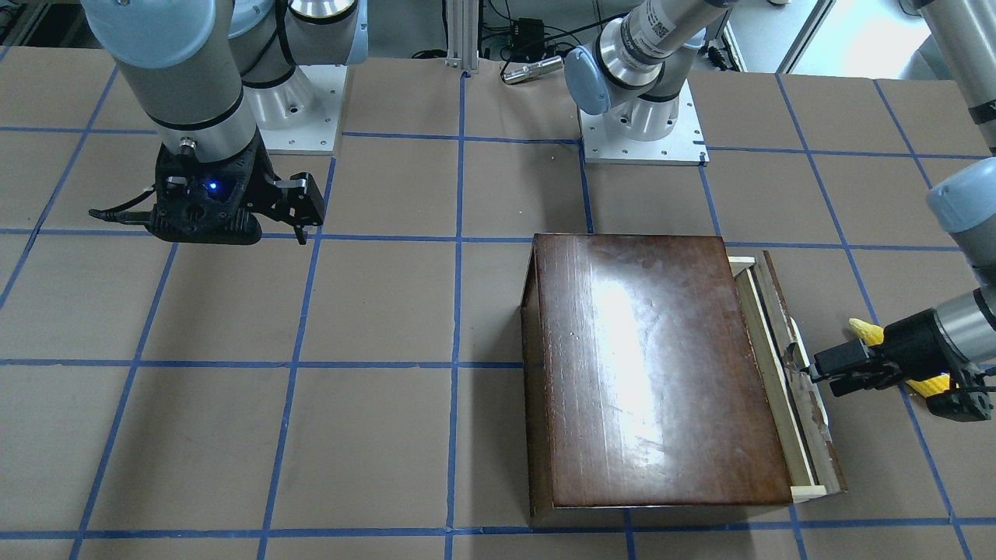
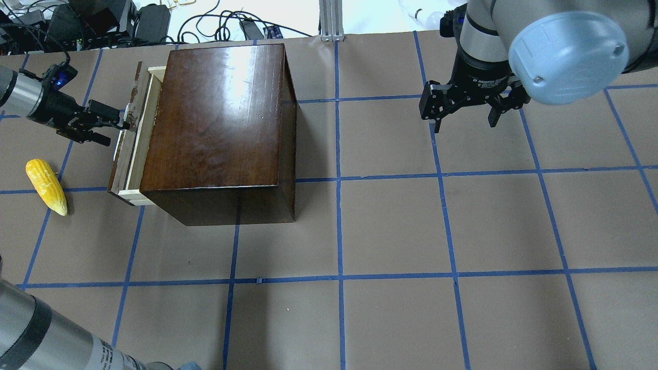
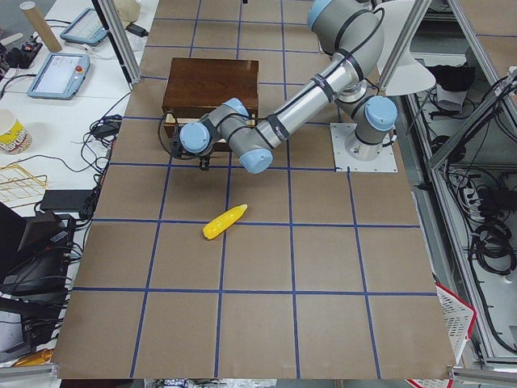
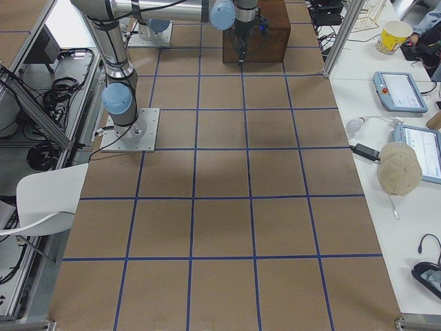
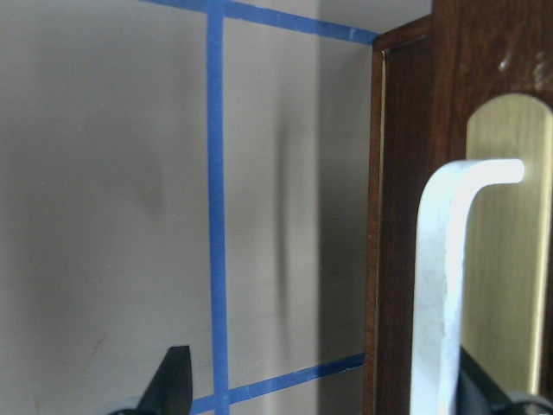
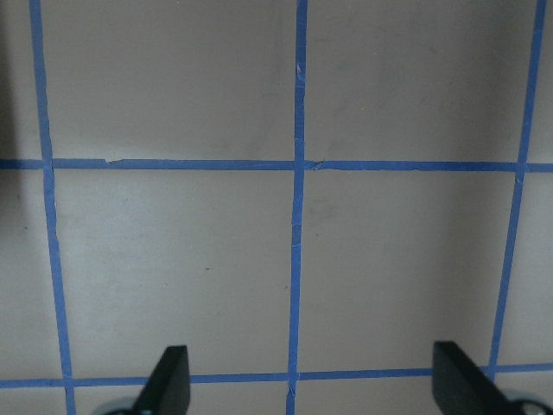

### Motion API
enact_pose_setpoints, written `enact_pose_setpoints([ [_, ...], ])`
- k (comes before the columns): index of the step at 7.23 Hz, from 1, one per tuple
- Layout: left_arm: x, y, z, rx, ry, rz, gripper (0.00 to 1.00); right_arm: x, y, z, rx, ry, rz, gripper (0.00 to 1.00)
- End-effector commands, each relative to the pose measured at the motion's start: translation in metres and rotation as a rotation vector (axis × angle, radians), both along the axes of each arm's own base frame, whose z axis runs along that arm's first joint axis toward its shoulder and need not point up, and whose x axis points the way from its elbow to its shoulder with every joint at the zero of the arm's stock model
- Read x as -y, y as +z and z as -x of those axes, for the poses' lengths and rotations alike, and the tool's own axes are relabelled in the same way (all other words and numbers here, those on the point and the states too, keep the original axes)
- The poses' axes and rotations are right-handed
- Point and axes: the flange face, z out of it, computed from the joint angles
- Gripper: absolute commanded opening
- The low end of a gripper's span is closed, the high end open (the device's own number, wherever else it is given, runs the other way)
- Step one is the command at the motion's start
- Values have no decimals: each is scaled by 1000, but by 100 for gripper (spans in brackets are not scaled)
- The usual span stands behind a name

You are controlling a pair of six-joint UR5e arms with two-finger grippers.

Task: Open drawer and put corn inside
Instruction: 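Pull the drawer outward from the cabinet with the left gripper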

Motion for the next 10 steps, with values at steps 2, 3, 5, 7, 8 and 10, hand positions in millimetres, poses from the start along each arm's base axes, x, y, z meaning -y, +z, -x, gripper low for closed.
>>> enact_pose_setpoints([
  [2, 0, 0, -7, 51, -3, 0, 100, 0, 0, 0, 0, 0, -2, 100],
  [3, 0, 0, -7, 51, -3, 0, 100, 0, 0, 0, 0, 0, -2, 100],
  [5, -1, 2, -8, 62, -7, -2, 100, 0, 0, 0, 0, 0, 0, 100],
  [7, 1, 6, -10, 69, -7, 6, 100, 0, 0, 0, 0, 0, 0, 100],
  [8, 3, 10, -12, 76, -7, 13, 100, 0, 0, 0, 0, 0, 0, 100],
  [10, 3, 10, -14, 91, -12, 5, 100, 0, 0, 0, 0, 0, 0, 100],
])
